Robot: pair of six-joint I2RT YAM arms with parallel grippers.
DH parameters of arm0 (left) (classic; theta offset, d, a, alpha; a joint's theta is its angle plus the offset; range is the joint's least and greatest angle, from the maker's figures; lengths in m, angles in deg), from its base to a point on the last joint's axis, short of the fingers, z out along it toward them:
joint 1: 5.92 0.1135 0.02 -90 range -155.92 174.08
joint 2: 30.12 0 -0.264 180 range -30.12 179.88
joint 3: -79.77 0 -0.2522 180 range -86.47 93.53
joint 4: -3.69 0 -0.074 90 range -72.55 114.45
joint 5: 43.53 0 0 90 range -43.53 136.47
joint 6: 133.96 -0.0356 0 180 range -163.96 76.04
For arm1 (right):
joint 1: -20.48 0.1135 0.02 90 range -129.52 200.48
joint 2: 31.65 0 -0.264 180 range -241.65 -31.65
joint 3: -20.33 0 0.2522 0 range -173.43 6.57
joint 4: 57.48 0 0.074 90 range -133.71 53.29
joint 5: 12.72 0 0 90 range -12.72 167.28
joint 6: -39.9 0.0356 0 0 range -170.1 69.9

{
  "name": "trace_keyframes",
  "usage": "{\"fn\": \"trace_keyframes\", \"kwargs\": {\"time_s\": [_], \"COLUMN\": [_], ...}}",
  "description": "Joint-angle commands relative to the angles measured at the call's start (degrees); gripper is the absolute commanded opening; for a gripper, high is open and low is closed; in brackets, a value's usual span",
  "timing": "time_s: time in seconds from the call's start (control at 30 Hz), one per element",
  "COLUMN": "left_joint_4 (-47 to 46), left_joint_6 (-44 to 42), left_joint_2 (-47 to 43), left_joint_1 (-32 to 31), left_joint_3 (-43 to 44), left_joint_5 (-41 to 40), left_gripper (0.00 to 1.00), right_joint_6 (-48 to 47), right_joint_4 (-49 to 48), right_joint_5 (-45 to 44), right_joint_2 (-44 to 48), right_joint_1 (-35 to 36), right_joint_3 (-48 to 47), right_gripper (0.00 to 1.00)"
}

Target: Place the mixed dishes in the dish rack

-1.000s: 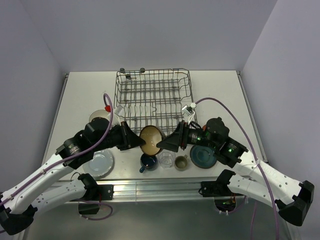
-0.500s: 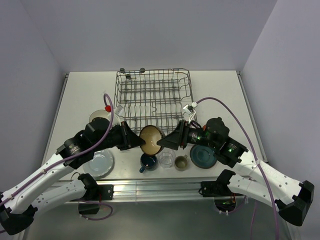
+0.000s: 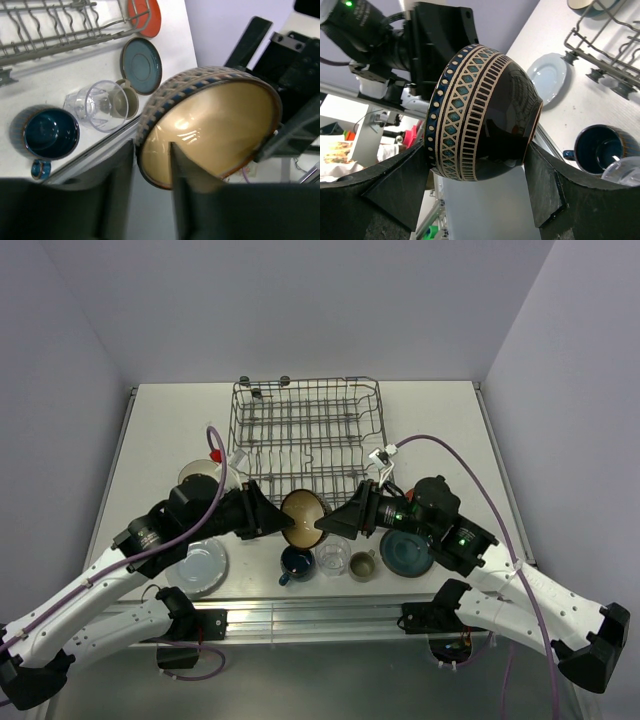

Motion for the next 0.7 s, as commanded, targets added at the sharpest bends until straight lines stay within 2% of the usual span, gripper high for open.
{"fn": "trace_keyframes", "kwargs": {"time_s": [0.0,0.03,0.07,0.2,0.3,0.47,0.57,0.67], "left_joint_4": [-4.34,-4.26,-3.99,-1.89,2.32,11.03,14.99,15.17], "left_joint_6": [-0.48,-0.57,-0.57,-1.01,-1.19,0.22,0.22,-0.31], "left_joint_2": [-0.36,-0.28,-0.28,0.51,0.25,-2.82,-2.91,-3.53], "left_joint_1": [-0.26,-0.35,-0.35,-0.26,-0.26,-0.35,-0.35,-0.35], "left_joint_3": [2.01,1.92,1.84,2.45,3.68,5.70,6.67,6.58], "left_joint_5": [1.59,1.50,1.41,0.71,-2.97,-16.49,-20.11,-20.65], "left_gripper": [0.45,0.49,0.58,0.70,0.73,0.72,0.71,0.71], "right_joint_6": [-1.17,-1.25,-1.43,-1.61,-2.04,-6.34,-9.95,-13.90], "right_joint_4": [-2.39,-1.17,-0.55,0.34,0.51,6.91,11.23,14.74], "right_joint_5": [-1.74,-2.87,-3.41,-3.76,-4.90,-9.73,-15.70,-22.03], "right_joint_2": [1.52,1.78,1.78,1.52,0.82,-3.13,-7.26,-12.62], "right_joint_1": [0.41,0.41,0.32,0.32,0.41,0.32,0.32,0.32], "right_joint_3": [-4.04,-4.21,-4.30,-4.39,-4.83,-9.56,-14.39,-20.62], "right_gripper": [0.00,0.00,0.00,0.00,0.00,0.00,0.00,0.00]}}
